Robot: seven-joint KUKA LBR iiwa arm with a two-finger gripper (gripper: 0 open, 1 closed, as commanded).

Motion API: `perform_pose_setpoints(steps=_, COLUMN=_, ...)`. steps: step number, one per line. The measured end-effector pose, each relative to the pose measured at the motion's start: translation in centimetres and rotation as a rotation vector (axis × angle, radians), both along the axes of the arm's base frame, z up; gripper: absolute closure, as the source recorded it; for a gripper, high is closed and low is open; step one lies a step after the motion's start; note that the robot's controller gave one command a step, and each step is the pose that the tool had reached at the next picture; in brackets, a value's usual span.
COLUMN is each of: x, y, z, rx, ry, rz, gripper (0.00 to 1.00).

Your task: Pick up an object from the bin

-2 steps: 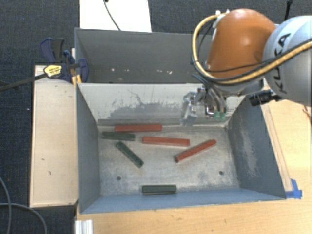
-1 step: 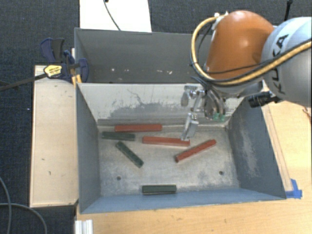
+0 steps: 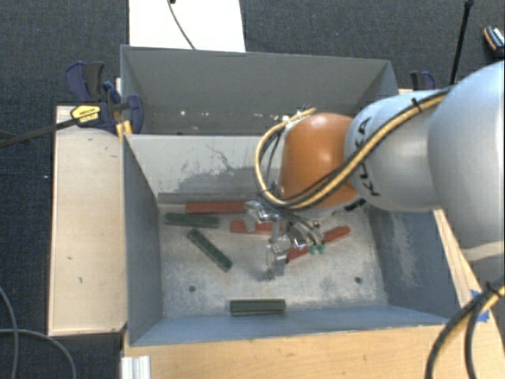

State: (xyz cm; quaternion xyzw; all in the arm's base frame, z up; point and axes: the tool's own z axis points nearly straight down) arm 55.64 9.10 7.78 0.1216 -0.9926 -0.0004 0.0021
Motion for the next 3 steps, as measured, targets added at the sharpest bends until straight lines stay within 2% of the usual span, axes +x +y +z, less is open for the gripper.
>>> perform_pose_setpoints(steps=1, x=3.4, y=-8.2, z=-0.7, rx=-0.003, ry=-0.01, rz=-0.035, gripper=0.0)
perform_pose_setpoints(steps=2, x=3.3, y=-7.5, z=-0.7, rx=0.001, ry=-0.009, rz=-0.031, gripper=1.0)
perform_pose_setpoints(steps=3, x=0.4, y=-6.8, z=14.6, rx=0.0, ry=-0.014, rz=0.207, gripper=1.0)
